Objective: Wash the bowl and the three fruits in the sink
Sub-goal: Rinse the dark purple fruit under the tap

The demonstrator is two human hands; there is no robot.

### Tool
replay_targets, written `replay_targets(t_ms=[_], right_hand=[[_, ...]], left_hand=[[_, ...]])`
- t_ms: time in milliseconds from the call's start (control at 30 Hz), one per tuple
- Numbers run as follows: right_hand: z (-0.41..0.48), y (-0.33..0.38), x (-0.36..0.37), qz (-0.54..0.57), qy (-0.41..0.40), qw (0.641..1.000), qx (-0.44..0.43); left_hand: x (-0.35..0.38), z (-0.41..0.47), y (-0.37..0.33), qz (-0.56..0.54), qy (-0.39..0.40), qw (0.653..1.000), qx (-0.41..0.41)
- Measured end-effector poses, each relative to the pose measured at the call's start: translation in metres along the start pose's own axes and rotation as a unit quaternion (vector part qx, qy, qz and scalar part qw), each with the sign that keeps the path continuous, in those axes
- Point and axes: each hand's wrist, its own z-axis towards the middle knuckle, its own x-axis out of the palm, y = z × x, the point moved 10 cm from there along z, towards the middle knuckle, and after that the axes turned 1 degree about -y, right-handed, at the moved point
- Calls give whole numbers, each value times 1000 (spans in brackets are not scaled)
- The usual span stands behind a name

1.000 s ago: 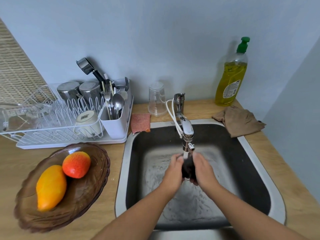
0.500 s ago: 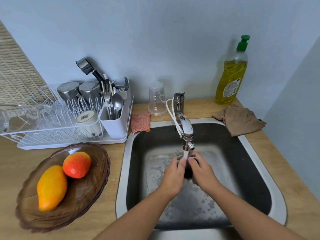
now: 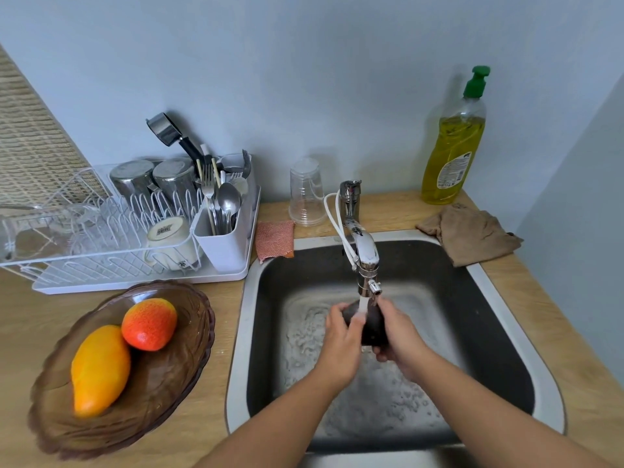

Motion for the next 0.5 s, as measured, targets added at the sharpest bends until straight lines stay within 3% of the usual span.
replay_targets(t_ms=[67, 133, 167, 233, 300, 433, 500], right_hand=[[-9, 23, -5, -84, -39, 986, -140], [-14, 30, -1, -107, -31, 972, -206], [-11, 26, 0, -94, -17, 978, -185], [4, 4, -1, -30, 3, 998, -62], [6, -5, 0, -1, 23, 1000, 7], [-13, 27, 7, -94, 18, 977, -189], [-19, 31, 13, -129, 31, 964, -230]], left_hand=[[6, 1, 15, -128, 16, 985, -115], [4, 3, 13, -96, 32, 988, -117], [1, 3, 6, -57, 34, 994, -82], [-2, 1, -7, -3, 35, 999, 3], [0, 1, -4, 0, 40, 999, 17], [-6, 5, 12, -58, 21, 993, -100], [-11, 8, 10, -38, 10, 994, -101]])
